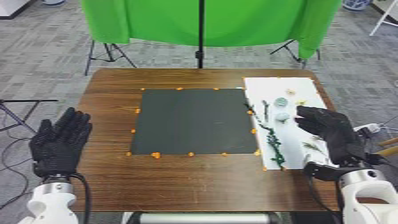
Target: Arrange flowers
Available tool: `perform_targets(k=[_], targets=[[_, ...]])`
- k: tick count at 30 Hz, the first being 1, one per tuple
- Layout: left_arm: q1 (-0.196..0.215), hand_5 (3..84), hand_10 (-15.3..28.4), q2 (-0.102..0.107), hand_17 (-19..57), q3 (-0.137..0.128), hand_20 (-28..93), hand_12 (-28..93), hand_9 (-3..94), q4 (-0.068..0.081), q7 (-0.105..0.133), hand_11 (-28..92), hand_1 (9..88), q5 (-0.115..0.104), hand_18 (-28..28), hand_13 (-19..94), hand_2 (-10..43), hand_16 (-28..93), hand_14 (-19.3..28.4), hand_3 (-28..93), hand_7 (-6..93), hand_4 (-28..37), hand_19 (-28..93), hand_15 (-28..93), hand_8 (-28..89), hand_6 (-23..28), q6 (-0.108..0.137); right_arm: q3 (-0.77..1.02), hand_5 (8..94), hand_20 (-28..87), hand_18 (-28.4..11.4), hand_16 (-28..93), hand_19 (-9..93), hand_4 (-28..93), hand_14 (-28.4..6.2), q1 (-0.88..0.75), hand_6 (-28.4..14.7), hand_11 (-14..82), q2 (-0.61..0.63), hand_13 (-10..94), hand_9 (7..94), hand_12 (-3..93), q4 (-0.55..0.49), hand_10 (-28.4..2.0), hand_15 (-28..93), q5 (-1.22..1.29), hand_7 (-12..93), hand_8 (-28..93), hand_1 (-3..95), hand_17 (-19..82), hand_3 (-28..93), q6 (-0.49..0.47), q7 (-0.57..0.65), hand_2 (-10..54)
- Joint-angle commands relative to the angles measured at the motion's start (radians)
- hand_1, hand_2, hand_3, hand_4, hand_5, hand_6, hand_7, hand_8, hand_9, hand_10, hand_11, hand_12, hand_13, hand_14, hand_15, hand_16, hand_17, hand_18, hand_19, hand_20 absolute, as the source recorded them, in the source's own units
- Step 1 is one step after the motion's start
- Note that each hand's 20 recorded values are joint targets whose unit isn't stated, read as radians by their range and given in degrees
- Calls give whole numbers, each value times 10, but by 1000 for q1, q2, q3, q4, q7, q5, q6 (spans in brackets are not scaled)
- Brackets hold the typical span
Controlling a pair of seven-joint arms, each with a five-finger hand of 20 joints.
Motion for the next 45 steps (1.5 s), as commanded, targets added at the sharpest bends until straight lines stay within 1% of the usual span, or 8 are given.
perform_targets(k=[1, 10, 17, 21, 24, 28, 30, 45], targets=[[28, 513, 154, -9, -61, -4, 102, 109, 431, -11, 6, 206, 251, -5, 122, 311, 141, -56, 139, 764, 152, -283, 298, 240, -88, 113, 0, 3, 558, 173, -186, 206, 324, -262, -163, -3, -39, 86, 3, 417, 490, 112, 4, -143, 131, 11, 172, -132, 161, 121, 842, -12, 0, 33], [36, 514, 154, -12, -63, -7, 104, 110, 430, -15, 7, 206, 250, -9, 123, 312, 140, -55, 139, 766, 152, -283, 300, 242, -89, 113, 4, 25, 548, 172, -188, 208, 325, -259, -162, -16, -40, 85, 7, 420, 478, 116, -14, -154, 139, -85, 173, -132, 164, 120, 843, -27, 9, 15], [44, 514, 157, -10, -67, -10, 108, 113, 427, -20, 12, 210, 250, -12, 127, 307, 139, -48, 145, 767, 152, -283, 308, 260, -89, 113, 5, 21, 540, 191, -200, 198, 385, -260, -157, -44, -47, 94, 11, 457, 474, 122, -41, -156, 237, -362, 172, -132, 188, 125, 841, -7, 51, -64], [42, 513, 158, -9, -68, -6, 109, 113, 426, -17, 5, 211, 249, -9, 128, 306, 139, -49, 147, 768, 153, -283, 309, 264, -89, 113, 0, -29, 594, 253, -217, 185, 618, -256, -152, -55, -52, 263, 35, 526, 578, 179, -39, -174, 565, -707, 226, -148, 216, 174, 812, 87, 67, -94], [40, 512, 158, -8, -68, -3, 109, 114, 425, -17, 4, 212, 250, -10, 128, 307, 139, -48, 149, 767, 153, -283, 310, 271, -89, 112, 4, -75, 622, 290, -226, 221, 729, -271, -160, -47, -40, 426, 55, 544, 599, 237, -43, -176, 711, -846, 338, -171, 221, 211, 786, 111, 107, -95], [32, 512, 158, -3, -69, 2, 110, 114, 425, -14, 2, 212, 249, -4, 130, 307, 139, -50, 151, 768, 154, -283, 311, 276, -89, 113, 4, -148, 630, 314, -237, 250, 799, -282, -160, -21, -34, 530, 96, 568, 605, 279, -23, -179, 770, -1059, 443, -182, 214, 240, 767, 100, 170, -95], [27, 512, 158, -2, -69, 6, 111, 114, 425, -11, -4, 213, 250, 13, 130, 307, 139, -50, 150, 767, 154, -283, 312, 278, -89, 113, 3, -222, 633, 320, -242, 257, 816, -282, -161, 20, -33, 546, 125, 578, 610, 287, 35, -184, 781, -1129, 468, -179, 208, 249, 761, 177, 195, -95], [20, 509, 159, 1, -75, 12, 114, 116, 419, -9, -1, 213, 249, 14, 134, 300, 139, -54, 159, 766, 153, -283, 316, 316, -88, 112, 12, -379, 598, 324, -256, 265, 826, -283, -170, 111, -48, 539, 165, 555, 584, 290, 92, -200, 776, -1329, 440, -174, 184, 242, 739, -85, 406, -95]])
